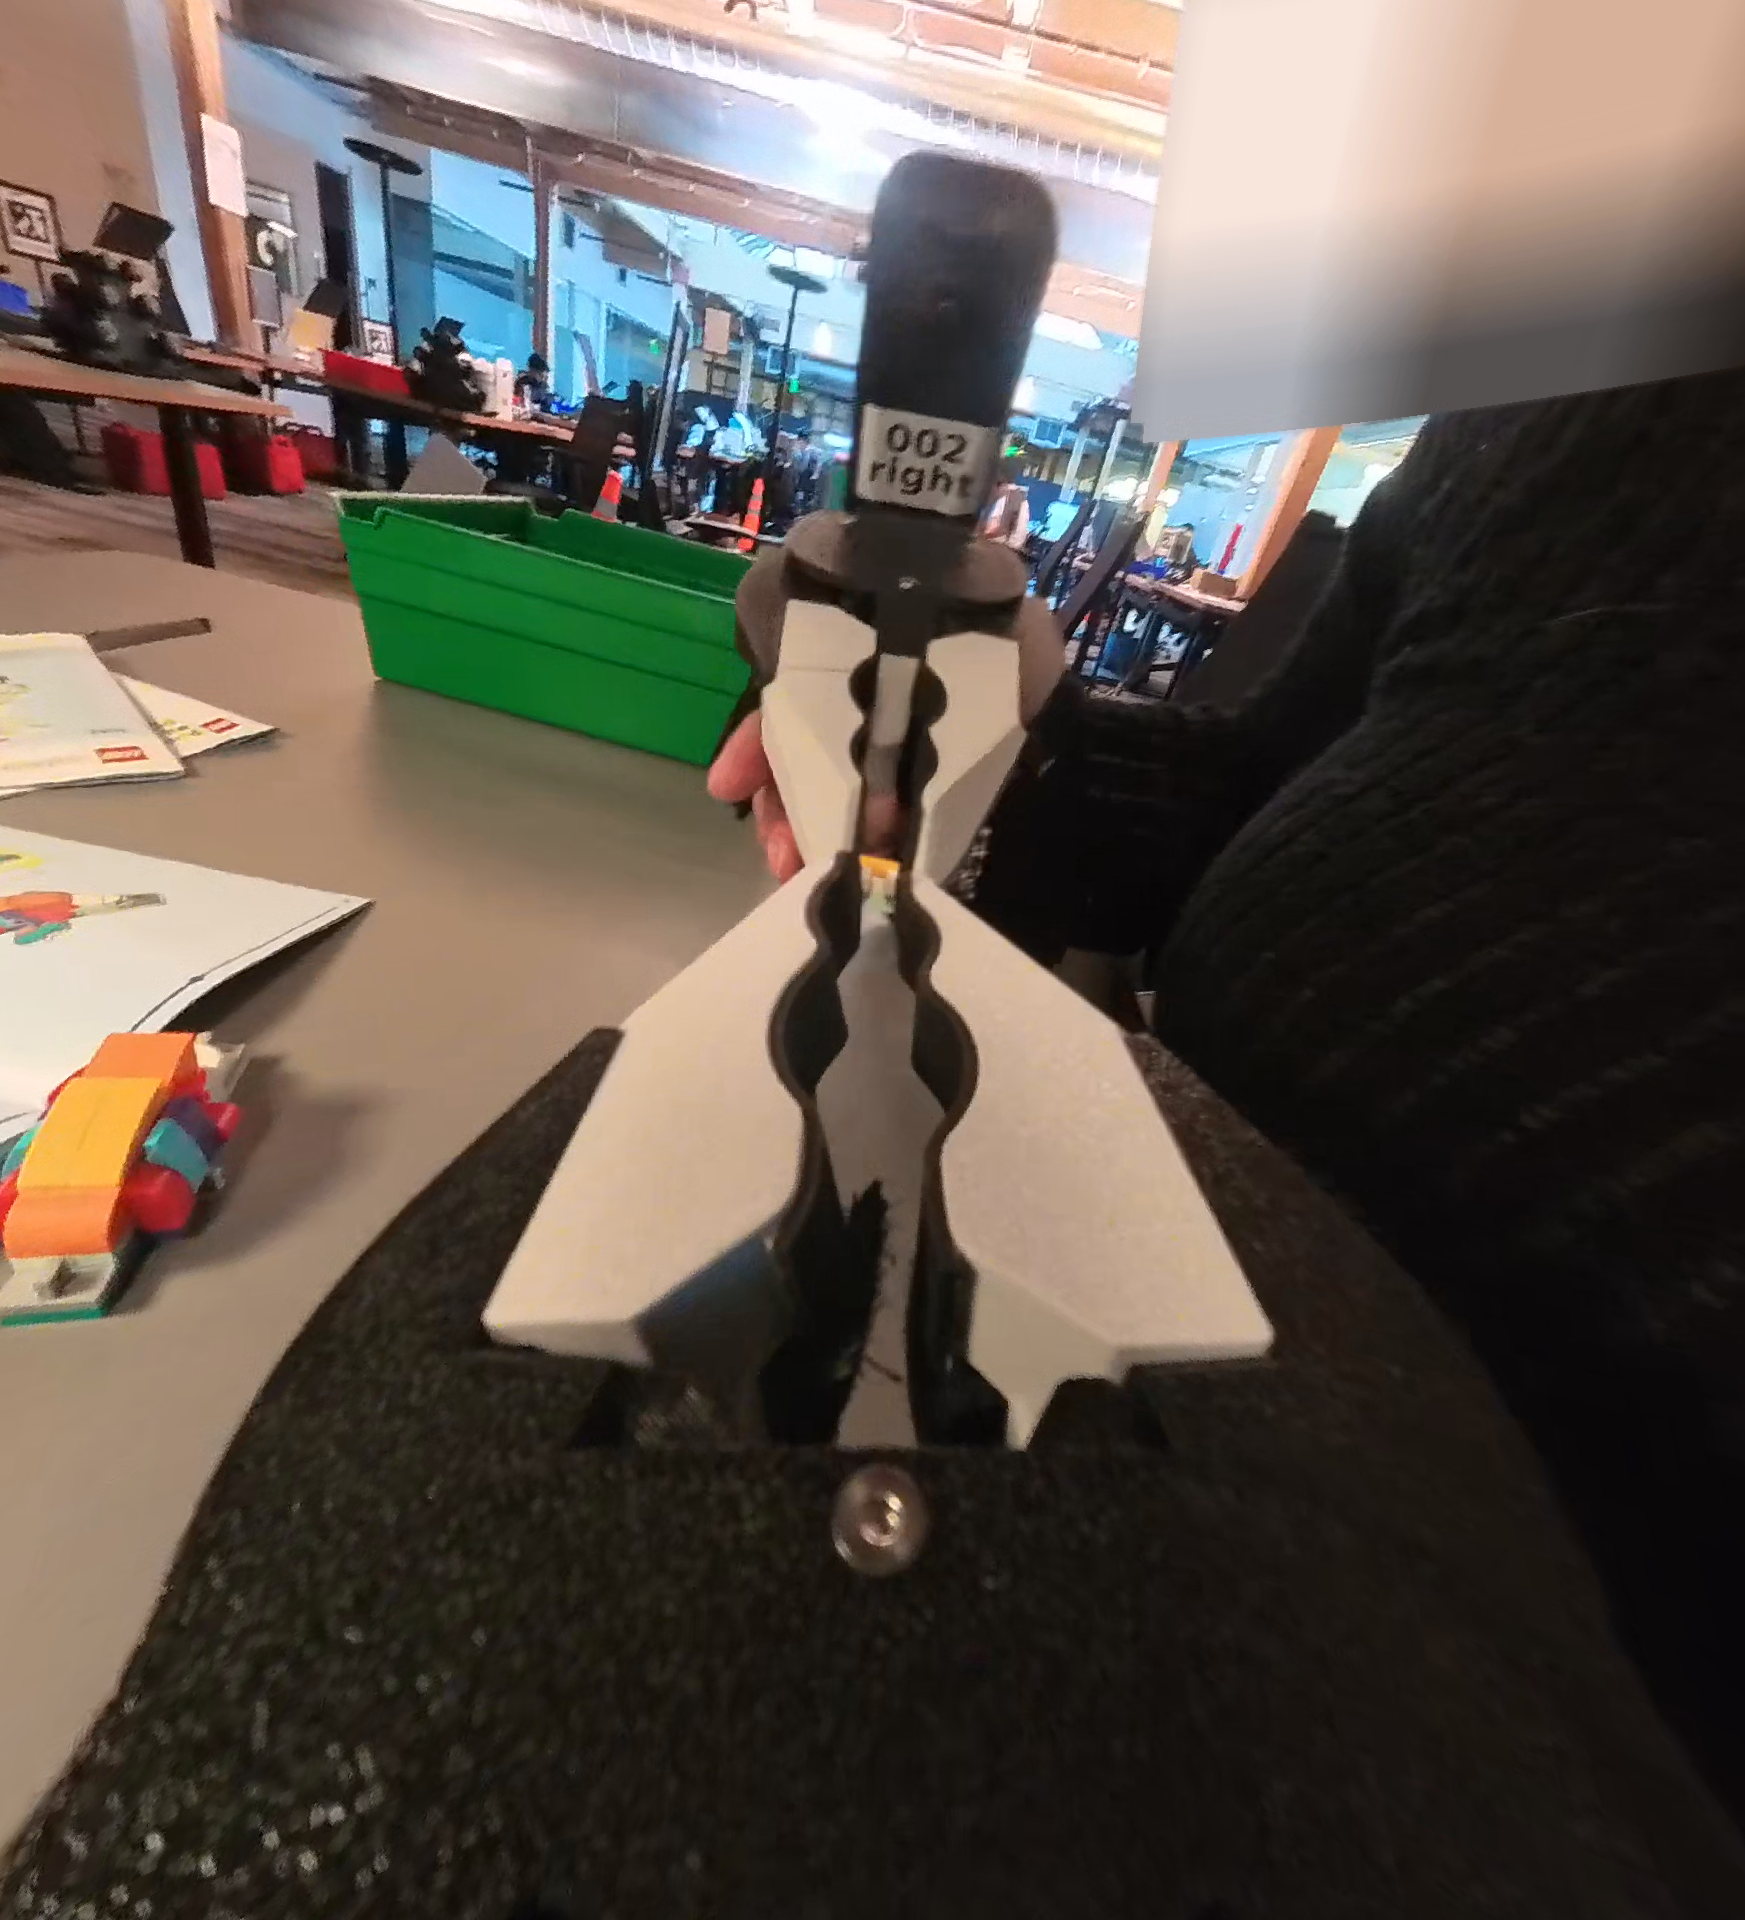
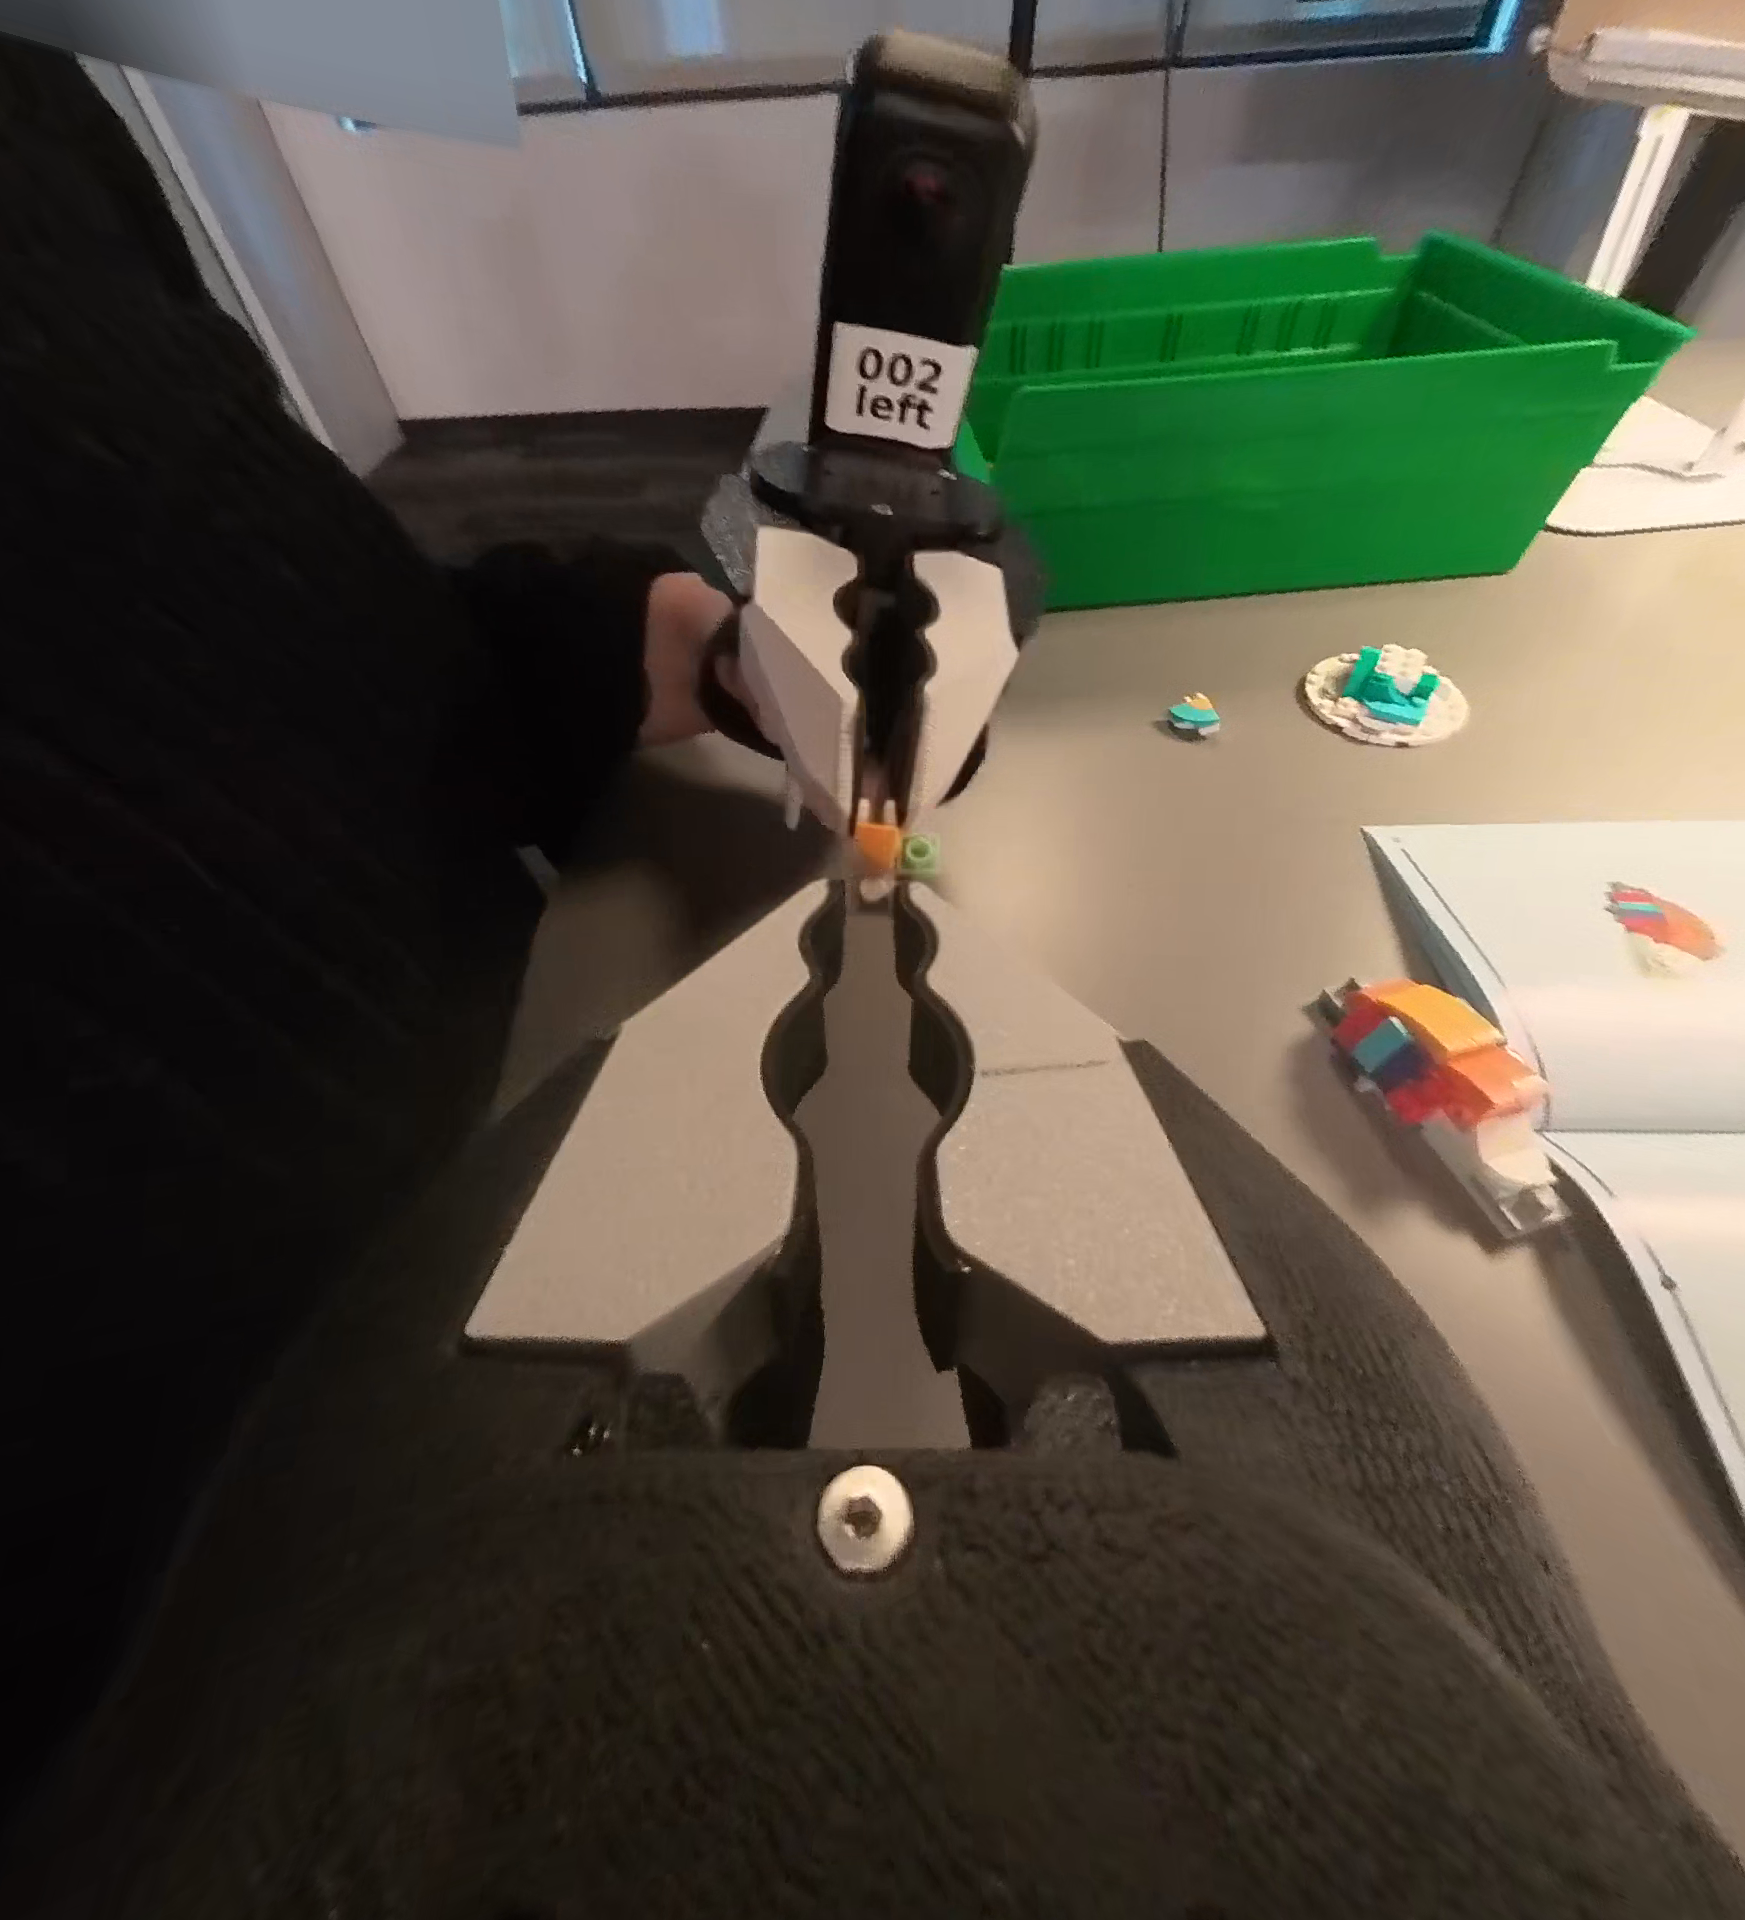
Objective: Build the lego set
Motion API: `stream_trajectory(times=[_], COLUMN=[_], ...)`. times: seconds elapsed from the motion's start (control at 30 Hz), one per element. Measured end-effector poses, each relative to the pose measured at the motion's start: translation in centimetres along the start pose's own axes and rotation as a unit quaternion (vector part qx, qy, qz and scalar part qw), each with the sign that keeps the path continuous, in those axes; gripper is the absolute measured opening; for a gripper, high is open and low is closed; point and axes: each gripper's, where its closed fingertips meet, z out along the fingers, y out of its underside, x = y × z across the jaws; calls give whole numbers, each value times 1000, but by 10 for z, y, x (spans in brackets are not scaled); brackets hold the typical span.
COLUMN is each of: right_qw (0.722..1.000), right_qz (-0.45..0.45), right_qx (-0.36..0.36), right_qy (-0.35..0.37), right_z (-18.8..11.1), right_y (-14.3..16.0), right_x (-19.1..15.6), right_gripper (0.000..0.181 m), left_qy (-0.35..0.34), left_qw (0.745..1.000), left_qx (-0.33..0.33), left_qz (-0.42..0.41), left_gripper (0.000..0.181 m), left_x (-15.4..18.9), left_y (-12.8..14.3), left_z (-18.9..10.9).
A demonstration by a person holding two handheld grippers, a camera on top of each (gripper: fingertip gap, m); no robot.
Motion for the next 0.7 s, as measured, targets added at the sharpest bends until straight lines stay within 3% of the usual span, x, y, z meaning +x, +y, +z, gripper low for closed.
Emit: stream_trajectory(times=[0.07, 0.2, 0.3, 0.43, 0.57, 0.7], right_qw=[1000, 999, 991, 953, 931, 923], right_qz=[5, 10, 64, 143, 159, 194], right_qx=[-10, -10, -34, -131, -195, -202], right_qy=[10, 38, 113, 234, 266, 264], right_z=[1, 1, 2, 1, 9, 14], right_y=[4, 7, 19, 66, 89, 95], right_x=[3, 11, 41, 86, 98, 101], right_gripper=[13, 6, 7, 7, 7, 9], left_qy=[-15, -36, -147, -256, -300, -309], left_qw=[1000, 999, 989, 964, 948, 940], left_qx=[-13, -9, -9, -42, -98, -140], left_qz=[5, -7, 19, 57, 51, 39], left_gripper=[5, 5, 10, 18, 17, 17], left_x=[-5, -13, -43, -70, -79, -81], left_y=[5, 6, 5, 7, 21, 38], left_z=[-1, -1, -9, -30, -39, -36])
